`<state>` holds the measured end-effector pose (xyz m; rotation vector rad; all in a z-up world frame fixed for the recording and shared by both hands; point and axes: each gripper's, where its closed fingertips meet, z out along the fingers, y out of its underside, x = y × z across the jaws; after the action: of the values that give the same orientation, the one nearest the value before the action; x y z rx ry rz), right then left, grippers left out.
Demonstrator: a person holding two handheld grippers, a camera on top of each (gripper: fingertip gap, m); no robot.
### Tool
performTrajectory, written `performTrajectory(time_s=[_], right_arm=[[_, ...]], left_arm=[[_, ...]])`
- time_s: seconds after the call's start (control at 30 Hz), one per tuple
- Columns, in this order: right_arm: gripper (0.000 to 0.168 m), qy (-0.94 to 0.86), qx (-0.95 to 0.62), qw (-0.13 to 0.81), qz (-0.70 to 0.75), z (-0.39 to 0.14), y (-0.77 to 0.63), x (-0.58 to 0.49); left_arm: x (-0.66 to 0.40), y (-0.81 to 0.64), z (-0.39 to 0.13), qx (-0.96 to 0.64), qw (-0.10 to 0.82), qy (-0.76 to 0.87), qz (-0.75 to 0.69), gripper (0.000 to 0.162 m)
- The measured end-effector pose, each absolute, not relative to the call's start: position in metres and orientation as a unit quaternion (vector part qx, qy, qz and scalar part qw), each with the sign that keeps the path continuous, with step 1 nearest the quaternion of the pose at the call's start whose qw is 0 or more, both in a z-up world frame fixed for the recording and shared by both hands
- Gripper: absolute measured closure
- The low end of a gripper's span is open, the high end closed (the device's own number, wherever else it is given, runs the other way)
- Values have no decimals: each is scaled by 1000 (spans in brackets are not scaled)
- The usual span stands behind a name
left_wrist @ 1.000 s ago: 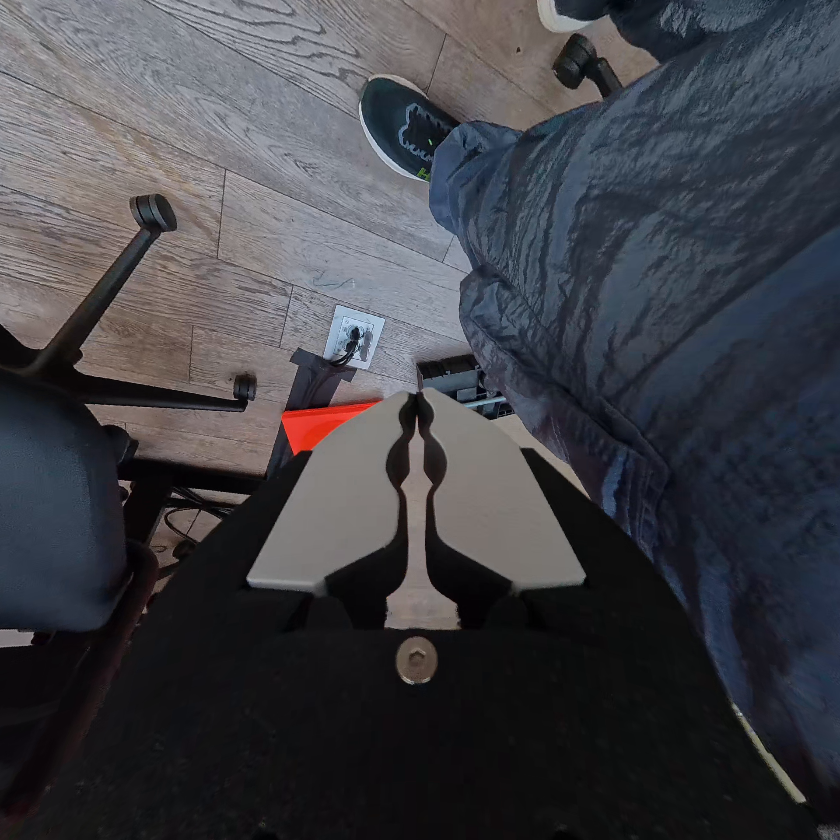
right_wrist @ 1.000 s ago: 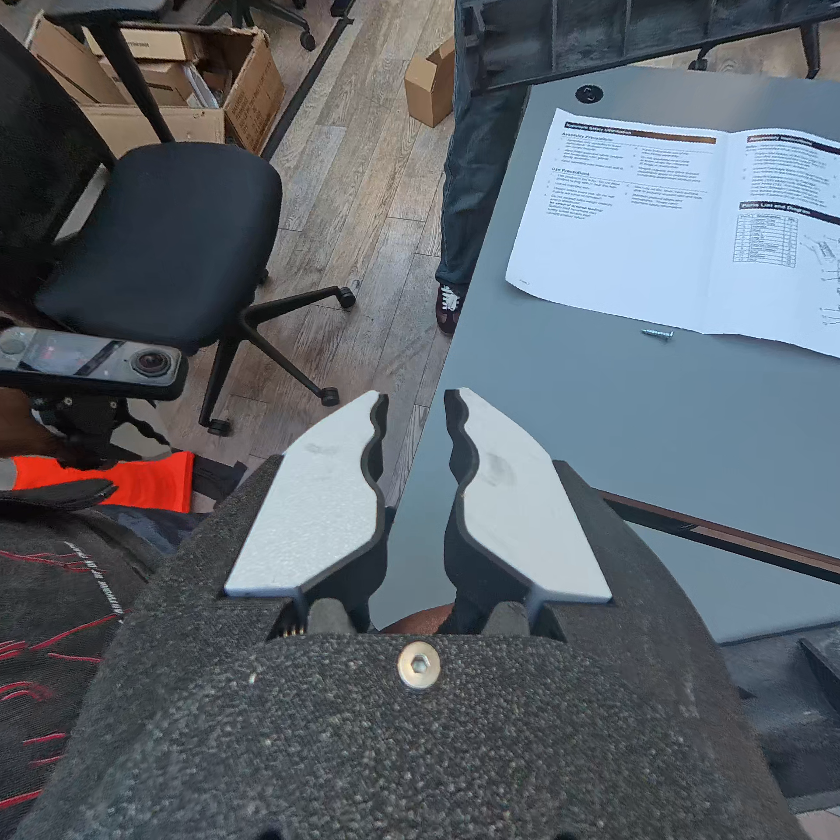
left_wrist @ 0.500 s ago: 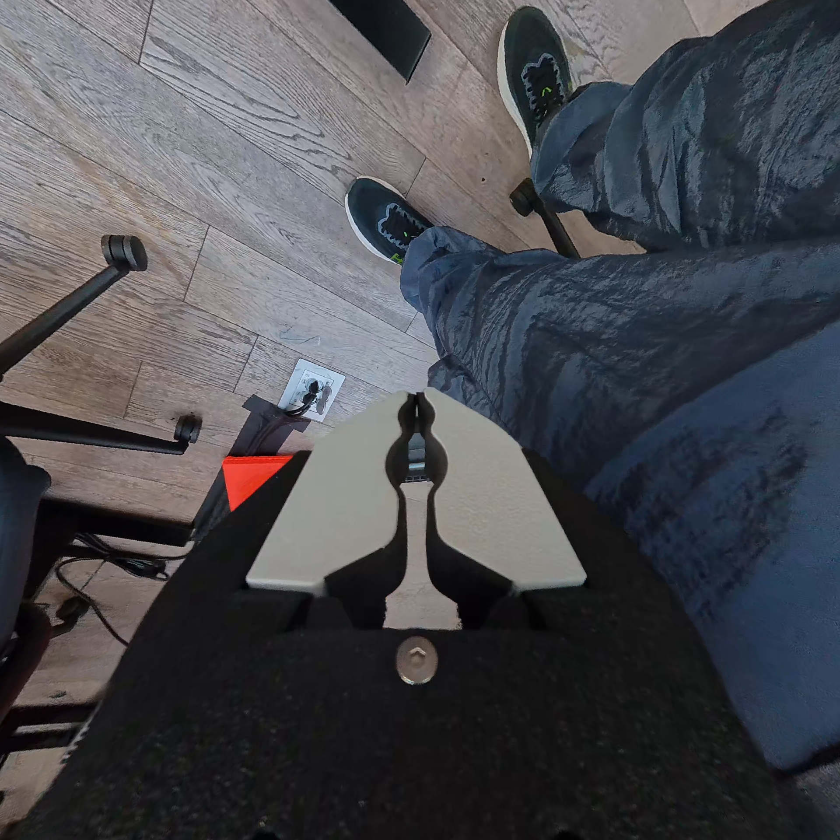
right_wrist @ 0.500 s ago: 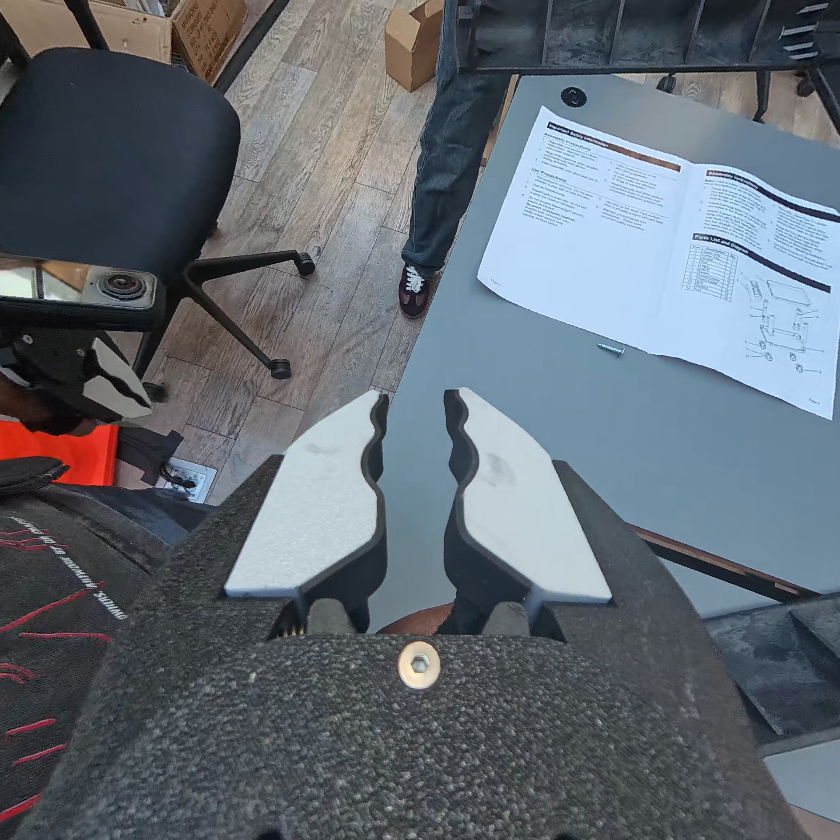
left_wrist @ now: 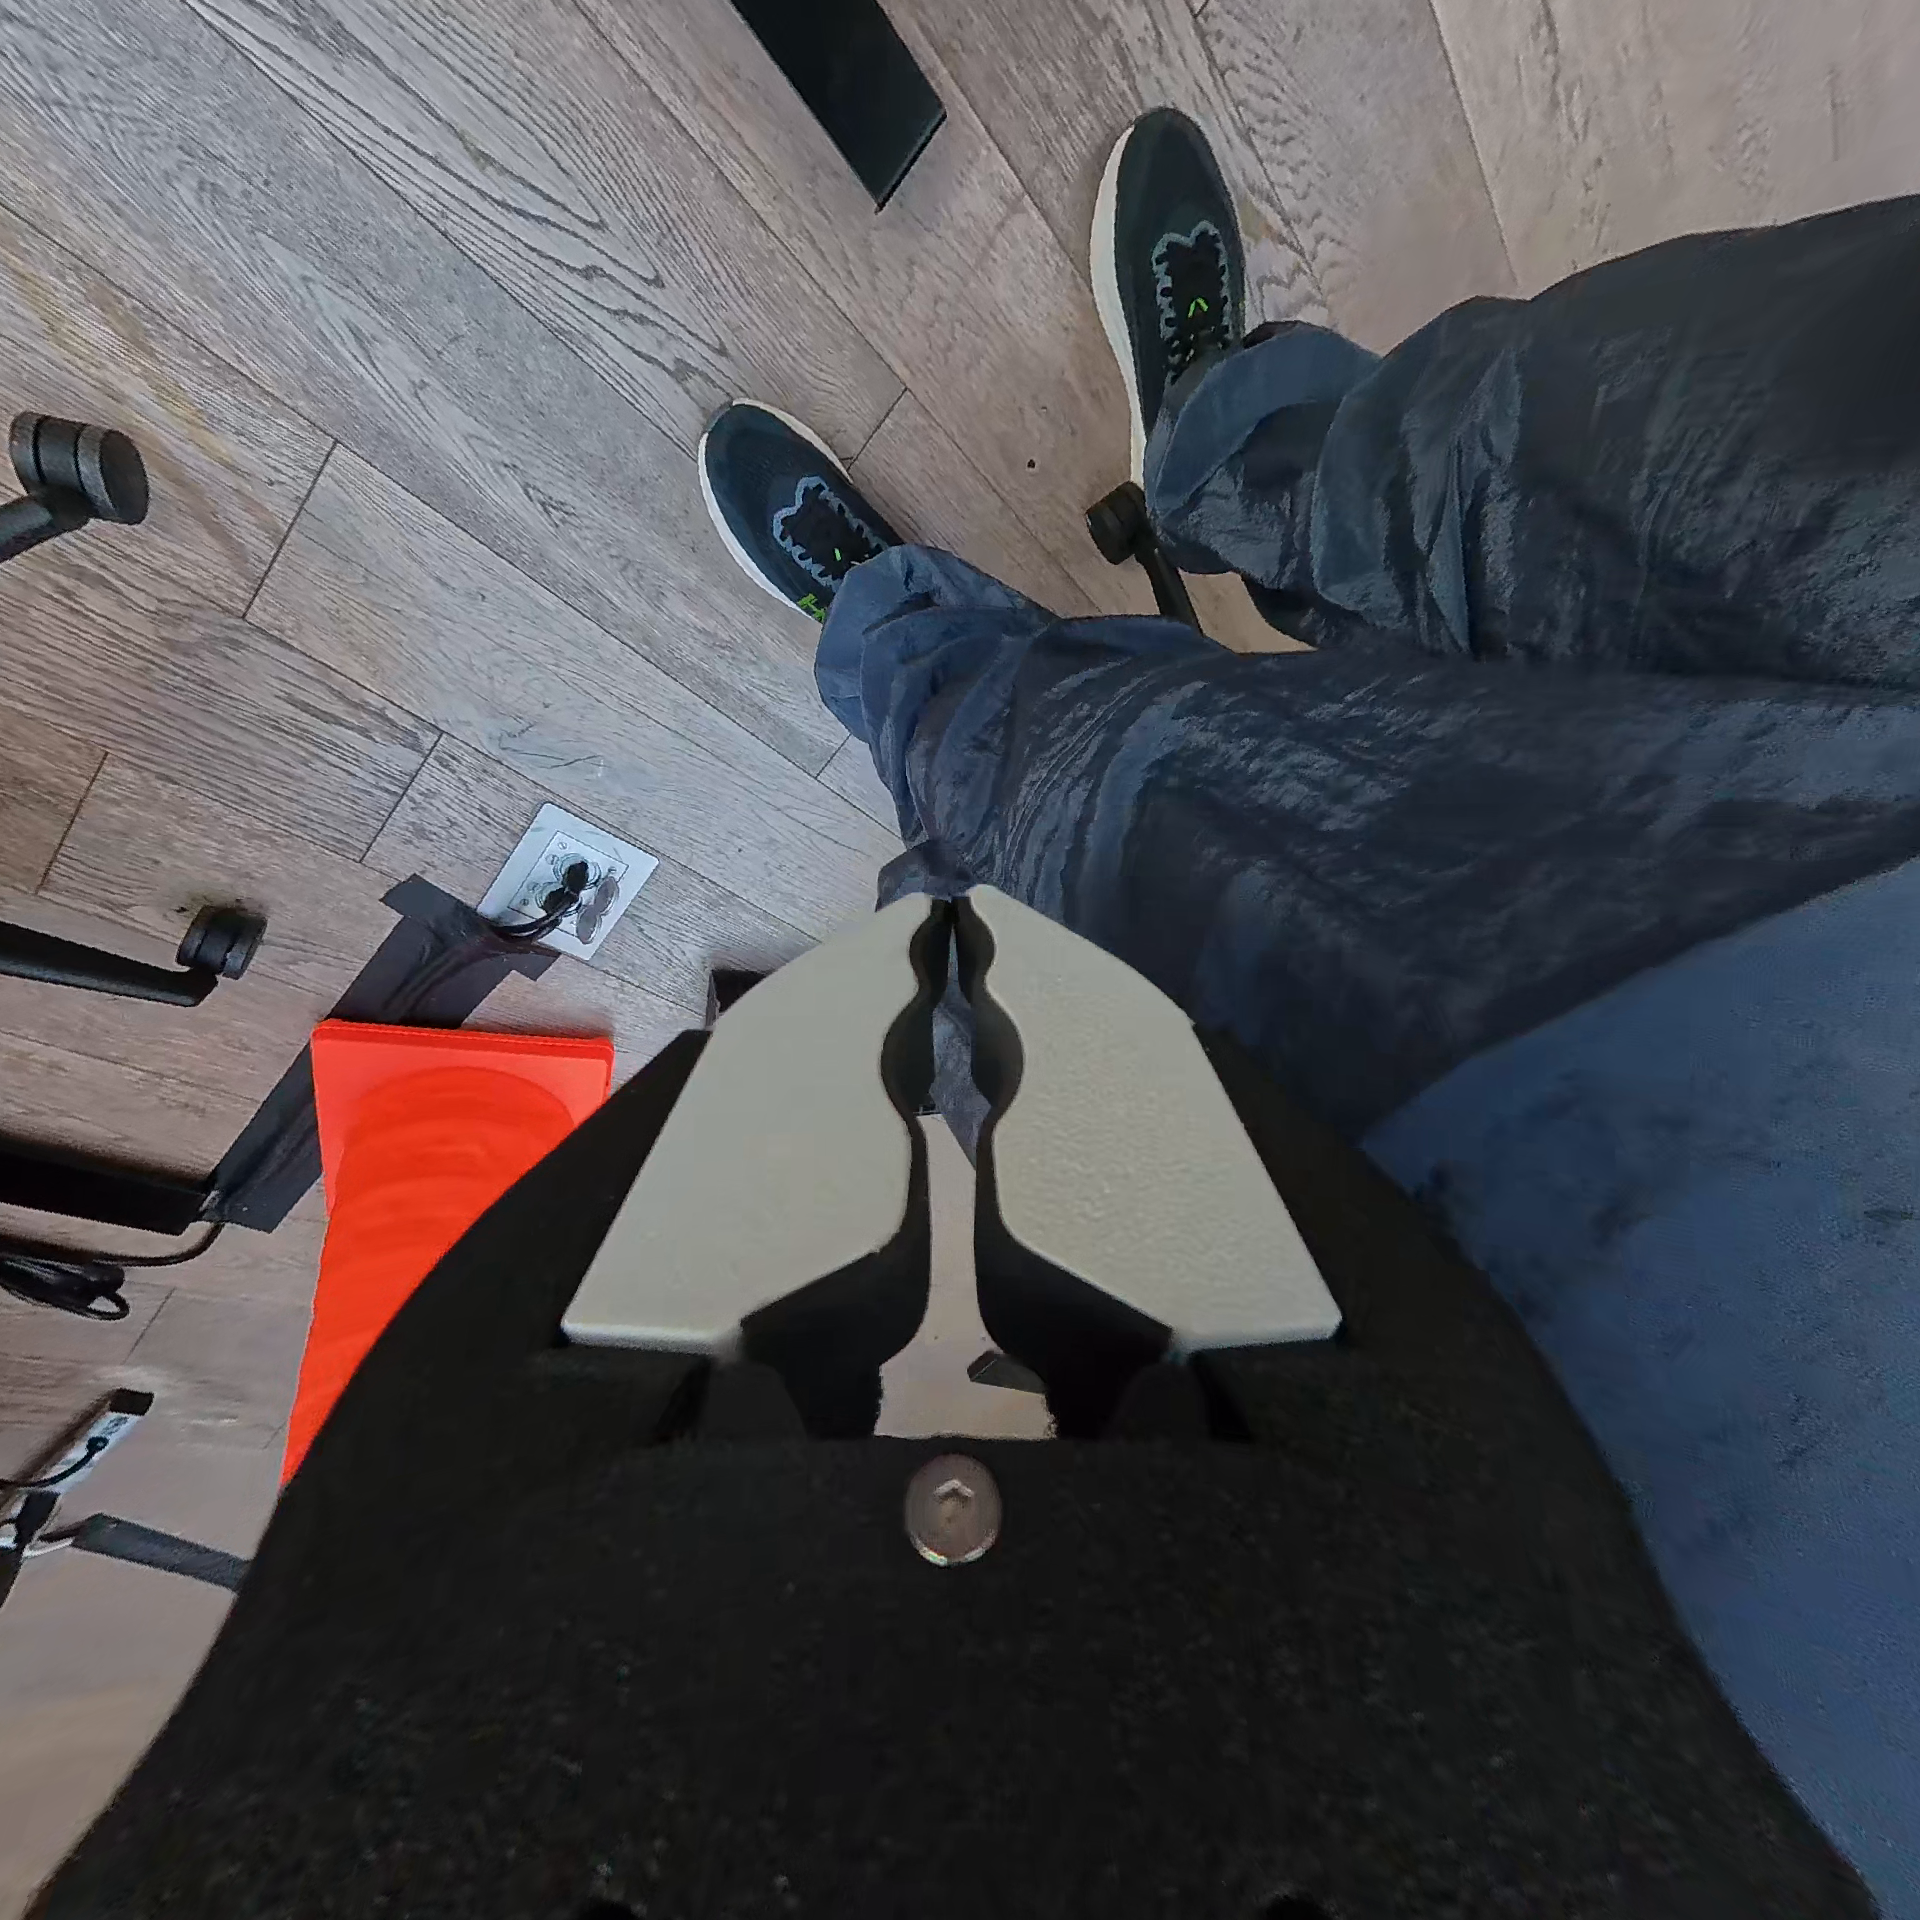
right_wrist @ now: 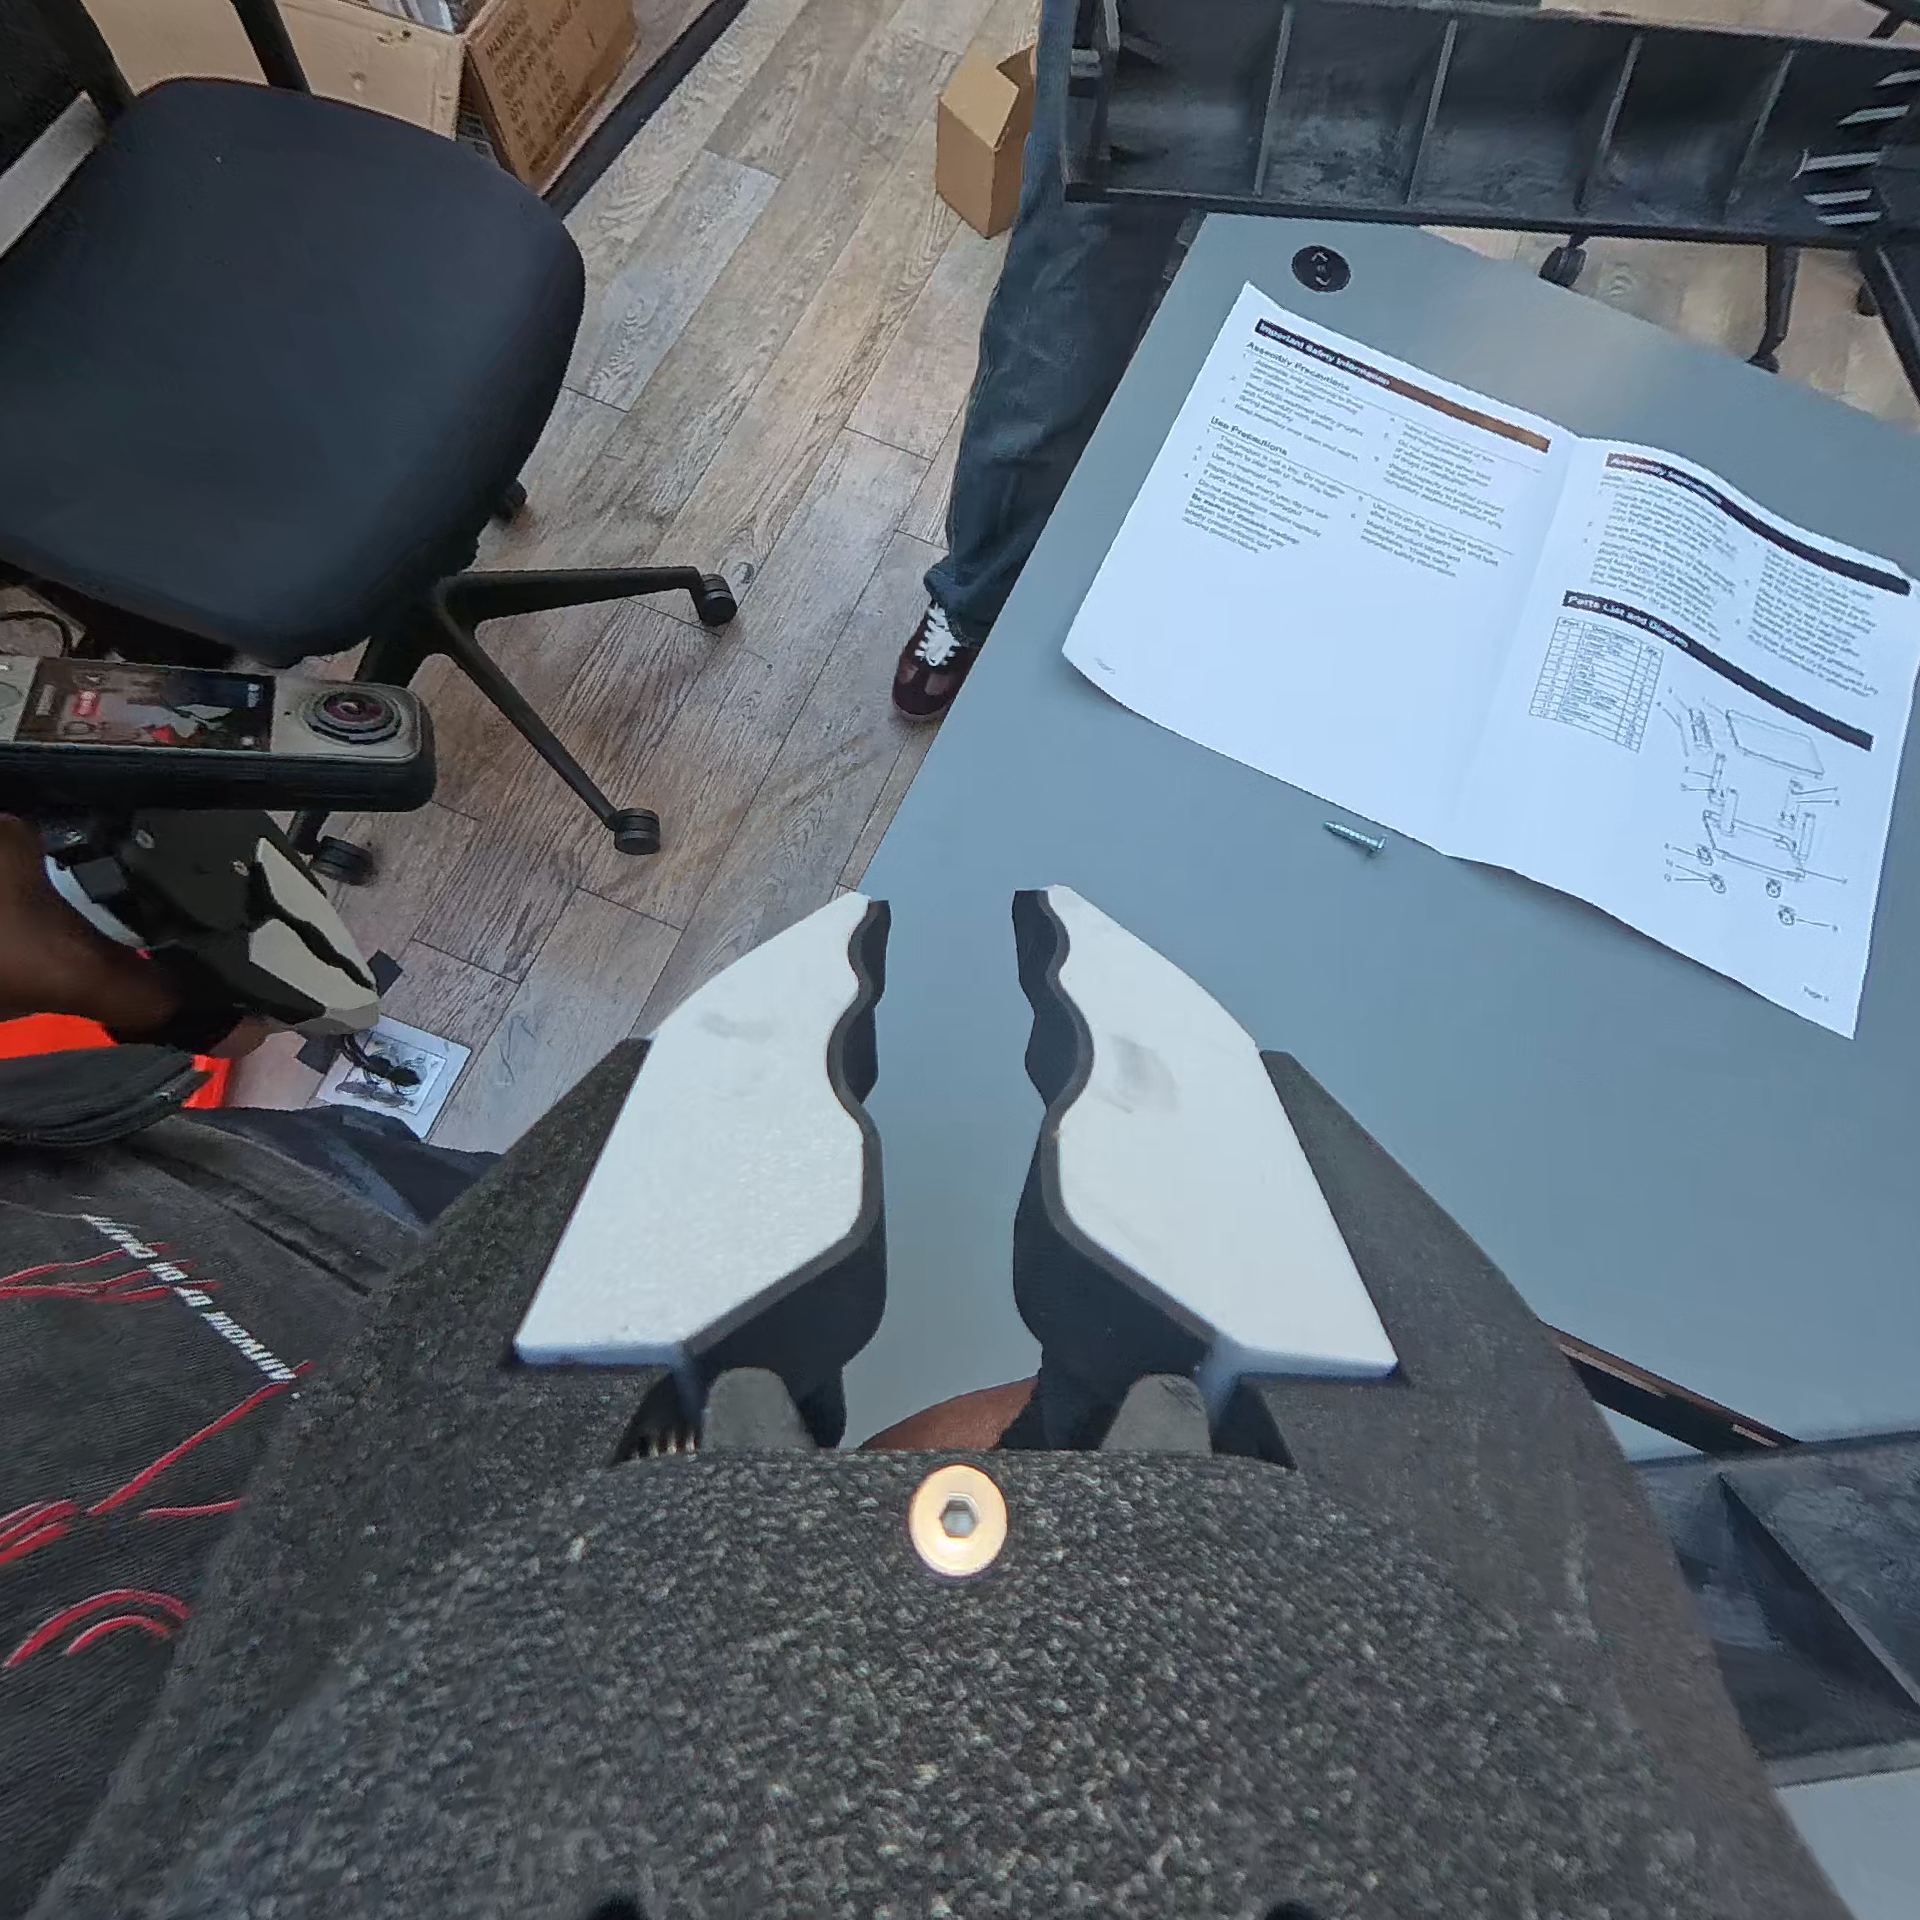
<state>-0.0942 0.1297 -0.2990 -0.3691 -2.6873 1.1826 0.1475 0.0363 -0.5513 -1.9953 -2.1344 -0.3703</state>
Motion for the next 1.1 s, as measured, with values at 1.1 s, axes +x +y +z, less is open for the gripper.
performTrajectory(time_s=[1.1], right_arm=[[146, -896, -118, 59, 425, -298, 162, -139]], left_arm=[[138, 109, -547, -663, 68, -731, -149, 161]])
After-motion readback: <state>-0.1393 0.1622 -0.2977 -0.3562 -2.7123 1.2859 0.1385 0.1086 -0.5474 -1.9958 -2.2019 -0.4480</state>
